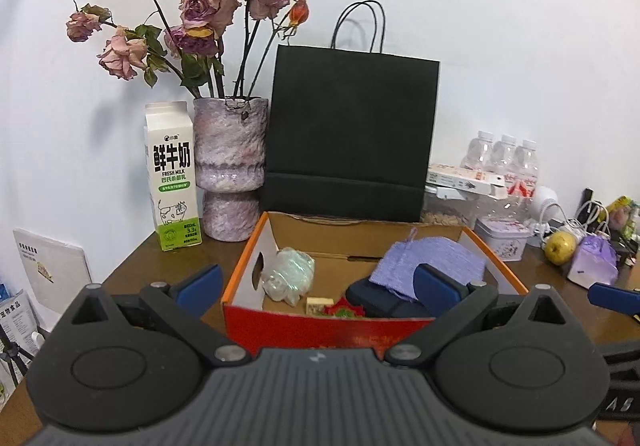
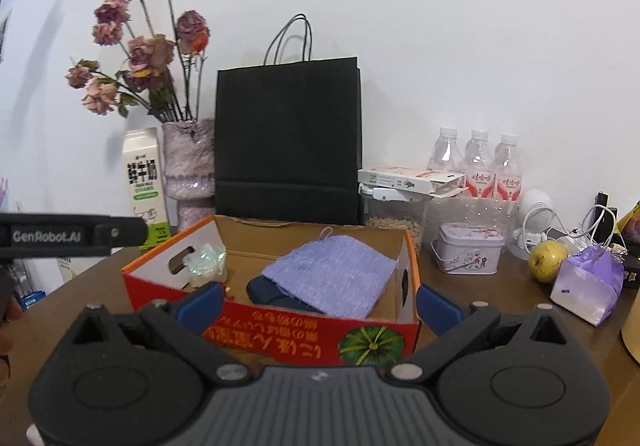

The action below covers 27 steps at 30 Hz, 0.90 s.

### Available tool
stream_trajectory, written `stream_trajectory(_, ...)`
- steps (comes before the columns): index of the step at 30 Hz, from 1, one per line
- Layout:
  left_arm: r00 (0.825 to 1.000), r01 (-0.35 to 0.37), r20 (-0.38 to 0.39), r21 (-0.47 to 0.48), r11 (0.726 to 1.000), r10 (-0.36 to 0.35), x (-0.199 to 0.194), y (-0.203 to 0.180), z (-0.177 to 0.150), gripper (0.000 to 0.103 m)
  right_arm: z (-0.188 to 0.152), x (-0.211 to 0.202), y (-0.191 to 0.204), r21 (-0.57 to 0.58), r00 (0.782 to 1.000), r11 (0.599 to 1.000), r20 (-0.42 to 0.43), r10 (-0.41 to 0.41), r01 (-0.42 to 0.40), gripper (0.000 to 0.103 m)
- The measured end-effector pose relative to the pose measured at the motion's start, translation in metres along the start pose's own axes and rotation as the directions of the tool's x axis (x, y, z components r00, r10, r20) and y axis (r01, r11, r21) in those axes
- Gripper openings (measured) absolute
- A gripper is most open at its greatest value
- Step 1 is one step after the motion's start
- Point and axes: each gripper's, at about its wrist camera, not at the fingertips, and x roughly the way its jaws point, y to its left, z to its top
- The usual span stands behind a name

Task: Organize objects
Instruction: 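Withdraw both tools toward the lilac pencil case and cable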

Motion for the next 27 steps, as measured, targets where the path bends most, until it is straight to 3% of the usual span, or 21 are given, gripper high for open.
stream_trajectory(13,1.0,0.008,0.004,0.062,0.998,-0.009,-0.035,-0.011,-0.043,0.103,-0.032,-0.035,-0.008,0.028,1.0,0.999,-0.017,-0.019,0.019,0.103)
stream_trajectory(21,1.0,0.016,-0.017,0.051,0.999,-0.015,-0.046,0.002,-0.06,0.103,-0.049,-0.053,-0.012,0.035,0.999,0.999,-0.04,0.0,0.002,0.103)
stream_trajectory(27,0.998,0.021,-0.055,0.067,0.998,-0.018,-0.05,0.01,-0.08,0.103,-0.07,-0.055,-0.015,0.044,0.994,0.999,-0.112,0.002,0.003,0.103)
